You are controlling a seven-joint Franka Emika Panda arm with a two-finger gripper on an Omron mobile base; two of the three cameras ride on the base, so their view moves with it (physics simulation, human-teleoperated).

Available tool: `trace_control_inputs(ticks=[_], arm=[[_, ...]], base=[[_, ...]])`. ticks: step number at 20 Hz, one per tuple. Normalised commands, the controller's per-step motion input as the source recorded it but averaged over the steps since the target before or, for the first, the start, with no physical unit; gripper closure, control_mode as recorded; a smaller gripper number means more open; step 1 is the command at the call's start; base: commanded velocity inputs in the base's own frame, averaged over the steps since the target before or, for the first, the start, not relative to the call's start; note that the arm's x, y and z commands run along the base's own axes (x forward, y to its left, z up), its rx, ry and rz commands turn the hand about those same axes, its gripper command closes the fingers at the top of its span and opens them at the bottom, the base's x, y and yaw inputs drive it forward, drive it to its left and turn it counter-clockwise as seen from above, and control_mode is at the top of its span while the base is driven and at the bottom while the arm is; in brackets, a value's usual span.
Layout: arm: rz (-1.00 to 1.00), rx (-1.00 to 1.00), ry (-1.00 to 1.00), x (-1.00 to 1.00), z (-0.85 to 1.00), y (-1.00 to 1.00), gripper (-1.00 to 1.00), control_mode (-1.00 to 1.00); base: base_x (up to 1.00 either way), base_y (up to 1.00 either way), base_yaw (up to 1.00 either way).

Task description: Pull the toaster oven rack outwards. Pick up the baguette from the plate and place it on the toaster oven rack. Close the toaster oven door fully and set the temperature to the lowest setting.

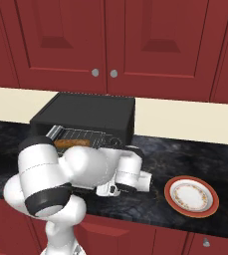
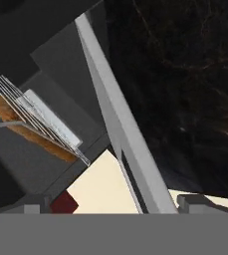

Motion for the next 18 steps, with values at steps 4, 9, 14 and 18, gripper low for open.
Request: trace_control_inputs(ticks=[4,9,14,18], arm=[[0.0,0.23,0.0,0.28,0.46,0.0,-1.0,-1.0],[0.0,0.21,0.0,0.24,0.47,0.0,-1.0,-1.0],[0.0,0.2,0.01,0.33,0.56,0.0,-1.0,-1.0],[0.0,0.21,0.02,0.46,0.78,0.0,-1.0,-1.0]], base=[[0.0,0.0,0.0],[0.0,0.0,0.0],[0.0,0.0,0.0],[0.0,0.0,0.0]])
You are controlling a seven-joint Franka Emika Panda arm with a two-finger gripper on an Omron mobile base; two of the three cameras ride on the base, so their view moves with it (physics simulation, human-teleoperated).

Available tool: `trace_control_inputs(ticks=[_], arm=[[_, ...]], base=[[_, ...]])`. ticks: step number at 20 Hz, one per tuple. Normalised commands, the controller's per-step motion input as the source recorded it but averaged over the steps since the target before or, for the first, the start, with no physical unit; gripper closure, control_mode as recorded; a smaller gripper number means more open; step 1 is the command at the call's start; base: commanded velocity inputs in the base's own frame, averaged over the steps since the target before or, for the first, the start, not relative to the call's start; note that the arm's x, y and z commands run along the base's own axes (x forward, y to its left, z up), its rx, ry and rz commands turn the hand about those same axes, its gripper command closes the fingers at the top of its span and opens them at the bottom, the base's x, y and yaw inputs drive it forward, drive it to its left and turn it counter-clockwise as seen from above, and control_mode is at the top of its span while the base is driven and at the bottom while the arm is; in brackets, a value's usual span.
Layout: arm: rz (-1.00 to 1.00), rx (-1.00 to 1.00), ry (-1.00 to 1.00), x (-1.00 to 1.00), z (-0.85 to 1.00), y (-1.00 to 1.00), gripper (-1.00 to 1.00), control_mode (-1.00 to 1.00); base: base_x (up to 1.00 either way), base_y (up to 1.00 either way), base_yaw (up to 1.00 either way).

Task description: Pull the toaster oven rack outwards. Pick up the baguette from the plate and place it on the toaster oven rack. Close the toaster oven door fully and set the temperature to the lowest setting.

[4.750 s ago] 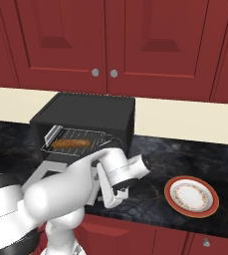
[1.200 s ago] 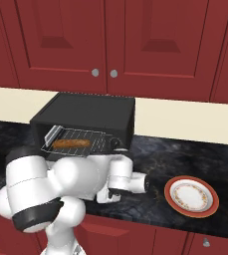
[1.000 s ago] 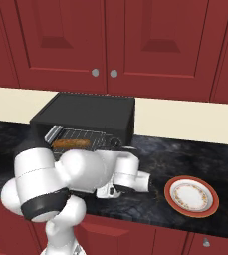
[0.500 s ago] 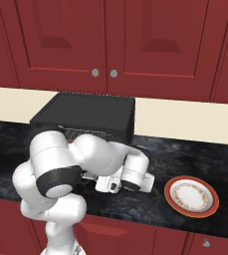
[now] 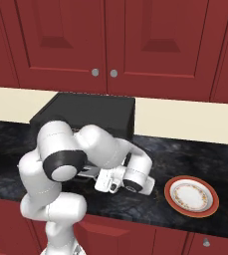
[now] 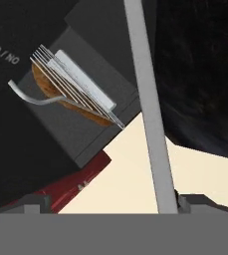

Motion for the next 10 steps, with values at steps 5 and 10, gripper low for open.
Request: trace_control_inputs(ticks=[5,10], arm=[[-0.09,0.13,0.01,0.3,0.93,0.0,-1.0,-1.0],[-0.31,0.04,-0.07,0.07,0.91,0.04,-1.0,-1.0]], base=[[0.0,0.0,0.0],[0.0,0.0,0.0]])
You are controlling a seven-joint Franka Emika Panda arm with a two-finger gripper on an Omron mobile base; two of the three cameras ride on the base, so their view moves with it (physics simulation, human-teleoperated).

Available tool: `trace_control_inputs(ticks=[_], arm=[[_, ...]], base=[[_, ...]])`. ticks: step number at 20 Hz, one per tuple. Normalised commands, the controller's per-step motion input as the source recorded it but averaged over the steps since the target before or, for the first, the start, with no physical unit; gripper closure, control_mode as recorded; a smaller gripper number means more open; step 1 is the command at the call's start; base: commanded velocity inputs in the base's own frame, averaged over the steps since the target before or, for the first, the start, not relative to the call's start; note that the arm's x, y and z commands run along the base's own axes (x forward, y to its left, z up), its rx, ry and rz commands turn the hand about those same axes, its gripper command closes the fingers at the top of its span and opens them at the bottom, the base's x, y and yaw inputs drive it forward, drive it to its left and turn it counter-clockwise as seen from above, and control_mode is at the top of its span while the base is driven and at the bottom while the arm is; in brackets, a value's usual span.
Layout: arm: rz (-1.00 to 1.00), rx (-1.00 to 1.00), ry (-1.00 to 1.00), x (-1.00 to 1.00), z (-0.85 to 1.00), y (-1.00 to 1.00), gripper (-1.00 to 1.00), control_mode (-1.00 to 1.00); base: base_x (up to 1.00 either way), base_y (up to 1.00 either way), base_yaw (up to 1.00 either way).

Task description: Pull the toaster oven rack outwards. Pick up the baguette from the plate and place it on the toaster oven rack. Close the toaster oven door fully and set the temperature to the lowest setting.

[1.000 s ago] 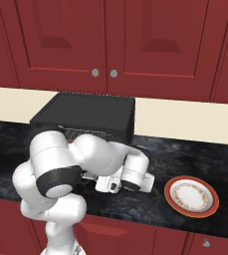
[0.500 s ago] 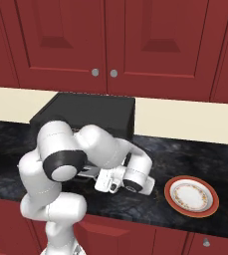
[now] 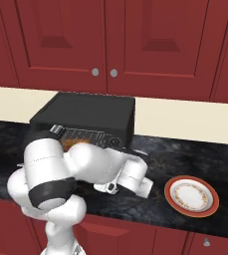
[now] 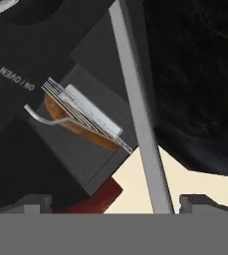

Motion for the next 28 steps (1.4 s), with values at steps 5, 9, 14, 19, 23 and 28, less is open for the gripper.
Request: trace_control_inputs(ticks=[5,9,14,19,23,28], arm=[[-0.43,0.02,-0.23,-0.02,0.7,0.2,-1.0,-1.0],[-0.44,0.04,-0.26,-0.26,0.47,0.31,-1.0,-1.0],[-0.38,0.14,-0.08,-0.39,0.47,0.32,-1.0,-1.0],[-0.38,0.21,-0.01,-0.32,0.83,0.19,-1.0,-1.0],[-0.3,0.22,0.02,-0.13,1.0,0.09,-1.0,-1.0],[-0.29,0.18,0.03,-0.03,1.0,0.21,-1.0,-1.0]], base=[[0.0,0.0,0.0],[0.0,0.0,0.0],[0.0,0.0,0.0],[0.0,0.0,0.0],[0.0,0.0,0.0],[0.0,0.0,0.0]])
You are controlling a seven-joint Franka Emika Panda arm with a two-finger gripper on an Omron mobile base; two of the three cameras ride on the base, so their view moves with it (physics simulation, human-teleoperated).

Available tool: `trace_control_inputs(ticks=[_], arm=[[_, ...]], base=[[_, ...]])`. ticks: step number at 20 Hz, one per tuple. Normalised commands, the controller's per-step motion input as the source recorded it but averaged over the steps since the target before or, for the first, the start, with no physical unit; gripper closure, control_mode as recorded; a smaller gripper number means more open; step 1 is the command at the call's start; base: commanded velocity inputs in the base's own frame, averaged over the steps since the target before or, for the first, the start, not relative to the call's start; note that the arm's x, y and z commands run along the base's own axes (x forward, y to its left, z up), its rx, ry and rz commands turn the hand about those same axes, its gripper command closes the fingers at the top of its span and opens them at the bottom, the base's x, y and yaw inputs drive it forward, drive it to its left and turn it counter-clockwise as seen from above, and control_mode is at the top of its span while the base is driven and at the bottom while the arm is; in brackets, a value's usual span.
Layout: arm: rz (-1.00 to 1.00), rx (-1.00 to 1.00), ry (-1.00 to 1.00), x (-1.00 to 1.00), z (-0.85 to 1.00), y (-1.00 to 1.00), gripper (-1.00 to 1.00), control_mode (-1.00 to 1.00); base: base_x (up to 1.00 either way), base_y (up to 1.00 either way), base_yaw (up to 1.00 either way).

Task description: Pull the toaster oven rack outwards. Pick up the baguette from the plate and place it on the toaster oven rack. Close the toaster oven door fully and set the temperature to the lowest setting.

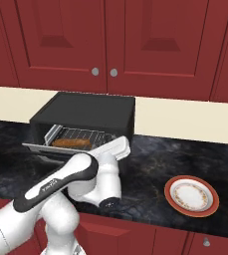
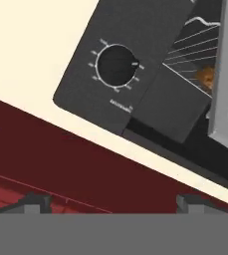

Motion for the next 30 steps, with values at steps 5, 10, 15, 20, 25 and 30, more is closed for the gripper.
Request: trace_control_inputs(ticks=[5,10,15,20,25,30], arm=[[-0.25,0.2,0.12,-0.06,1.0,0.12,-1.0,-1.0],[-0.14,0.23,0.31,-0.3,1.0,-0.11,-1.0,-1.0],[-0.07,-0.1,0.32,-0.31,0.88,0.35,-1.0,-1.0],[0.09,-0.42,0.16,-0.89,0.4,0.59,-1.0,-1.0],[0.15,-0.37,0.37,-0.98,0.27,0.81,-1.0,-1.0],[0.07,-0.38,0.56,-0.56,0.28,1.0,-1.0,-1.0]], base=[[0.0,0.0,0.0],[0.0,0.0,0.0],[0.0,0.0,0.0],[0.0,0.0,0.0],[0.0,0.0,0.0],[0.0,0.0,0.0]])
